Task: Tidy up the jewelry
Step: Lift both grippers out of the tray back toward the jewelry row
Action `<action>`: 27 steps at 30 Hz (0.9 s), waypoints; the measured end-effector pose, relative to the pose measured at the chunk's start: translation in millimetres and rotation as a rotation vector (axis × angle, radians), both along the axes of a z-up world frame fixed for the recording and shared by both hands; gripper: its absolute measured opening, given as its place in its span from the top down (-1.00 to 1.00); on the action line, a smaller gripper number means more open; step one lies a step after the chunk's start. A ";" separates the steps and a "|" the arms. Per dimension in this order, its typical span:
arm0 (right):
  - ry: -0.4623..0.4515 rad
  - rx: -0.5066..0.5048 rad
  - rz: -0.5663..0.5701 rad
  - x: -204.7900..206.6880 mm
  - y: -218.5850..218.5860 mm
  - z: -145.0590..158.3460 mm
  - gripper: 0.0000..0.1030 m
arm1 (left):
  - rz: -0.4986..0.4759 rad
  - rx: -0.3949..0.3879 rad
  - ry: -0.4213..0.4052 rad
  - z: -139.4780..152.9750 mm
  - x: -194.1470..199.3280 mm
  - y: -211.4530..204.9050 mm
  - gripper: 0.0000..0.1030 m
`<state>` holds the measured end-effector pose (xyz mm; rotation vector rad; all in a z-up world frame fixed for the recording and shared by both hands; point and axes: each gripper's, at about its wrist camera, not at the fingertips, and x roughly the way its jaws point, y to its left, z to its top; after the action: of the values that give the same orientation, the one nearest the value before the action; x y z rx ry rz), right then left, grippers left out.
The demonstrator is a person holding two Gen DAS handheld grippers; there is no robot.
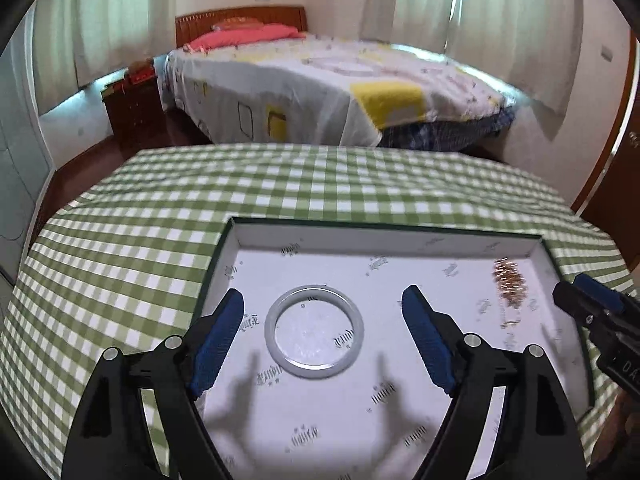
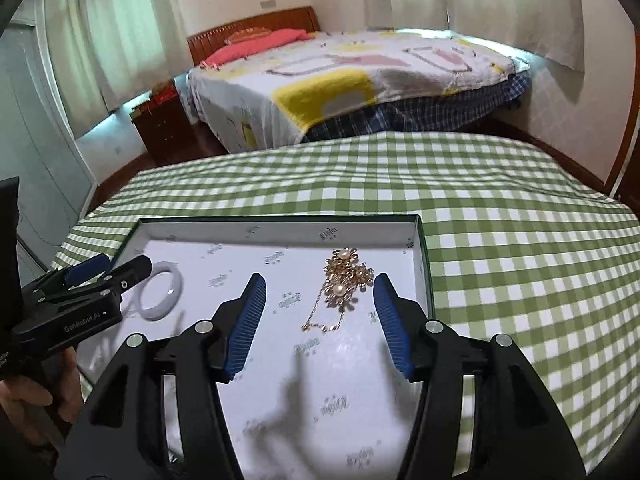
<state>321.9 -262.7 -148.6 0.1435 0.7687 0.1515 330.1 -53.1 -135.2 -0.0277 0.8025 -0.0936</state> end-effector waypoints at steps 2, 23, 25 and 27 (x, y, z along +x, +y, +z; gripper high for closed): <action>-0.020 0.006 -0.003 -15.1 -0.1 6.4 -0.07 | -0.004 -0.001 -0.031 9.1 -13.7 1.3 -0.53; -0.012 -0.018 0.053 -191.2 31.6 -11.4 -0.07 | 0.033 0.043 -0.074 7.7 -177.5 31.8 -0.53; -0.005 -0.029 0.068 -203.3 37.8 -17.9 -0.07 | 0.039 0.048 -0.058 0.9 -189.6 36.0 -0.53; -0.001 -0.028 0.080 -213.4 42.8 -22.7 -0.07 | 0.044 0.055 -0.055 -2.5 -201.6 36.9 -0.53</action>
<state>108.5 -219.8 -171.3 0.0859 0.7755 0.2160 128.6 -16.2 -137.7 0.0094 0.7490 -0.0302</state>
